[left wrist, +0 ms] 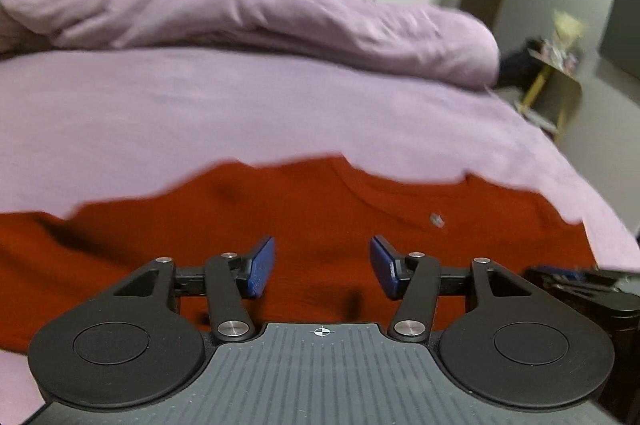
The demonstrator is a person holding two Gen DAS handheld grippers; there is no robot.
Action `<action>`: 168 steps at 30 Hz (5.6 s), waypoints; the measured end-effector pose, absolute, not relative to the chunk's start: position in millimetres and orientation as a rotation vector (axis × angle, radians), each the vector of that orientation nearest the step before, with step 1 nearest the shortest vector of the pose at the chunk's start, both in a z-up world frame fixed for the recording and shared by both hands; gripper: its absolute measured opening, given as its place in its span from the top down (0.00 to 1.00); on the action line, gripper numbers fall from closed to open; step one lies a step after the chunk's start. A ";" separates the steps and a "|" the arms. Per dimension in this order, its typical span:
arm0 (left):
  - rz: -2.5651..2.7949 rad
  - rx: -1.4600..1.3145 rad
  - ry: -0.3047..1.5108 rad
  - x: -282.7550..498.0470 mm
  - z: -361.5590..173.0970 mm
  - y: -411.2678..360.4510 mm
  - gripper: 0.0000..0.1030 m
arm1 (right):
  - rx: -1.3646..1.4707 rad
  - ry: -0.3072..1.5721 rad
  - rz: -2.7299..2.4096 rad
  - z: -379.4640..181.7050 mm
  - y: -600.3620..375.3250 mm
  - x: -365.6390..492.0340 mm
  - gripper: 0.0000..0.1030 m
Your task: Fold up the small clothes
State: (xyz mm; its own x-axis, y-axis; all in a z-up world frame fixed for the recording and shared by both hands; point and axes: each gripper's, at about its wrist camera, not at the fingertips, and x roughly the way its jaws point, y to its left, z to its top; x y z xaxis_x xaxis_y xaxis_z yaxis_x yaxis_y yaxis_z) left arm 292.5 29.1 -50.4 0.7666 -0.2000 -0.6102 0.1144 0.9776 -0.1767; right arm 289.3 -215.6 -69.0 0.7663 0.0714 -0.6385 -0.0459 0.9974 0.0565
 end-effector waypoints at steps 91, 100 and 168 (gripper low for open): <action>0.065 -0.306 0.697 194.1 -44.7 123.6 0.27 | 0.686 0.869 0.236 -63.5 -222.9 252.4 0.41; 0.034 -0.241 0.698 189.7 -44.8 104.4 0.26 | 0.546 0.843 0.282 -46.1 -197.9 272.2 0.95; 0.082 -0.111 0.678 293.7 -72.5 49.8 0.17 | 0.100 0.595 -0.023 -58.0 -254.4 272.8 0.82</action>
State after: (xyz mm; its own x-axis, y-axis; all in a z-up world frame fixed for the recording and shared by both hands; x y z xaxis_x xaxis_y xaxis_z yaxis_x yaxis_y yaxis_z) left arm 293.7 49.8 -72.5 0.7758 0.0398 -0.6297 -0.1119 0.9909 -0.0753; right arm 272.8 -254.4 -58.0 0.8281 0.0075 -0.5605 0.0499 0.9949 0.0871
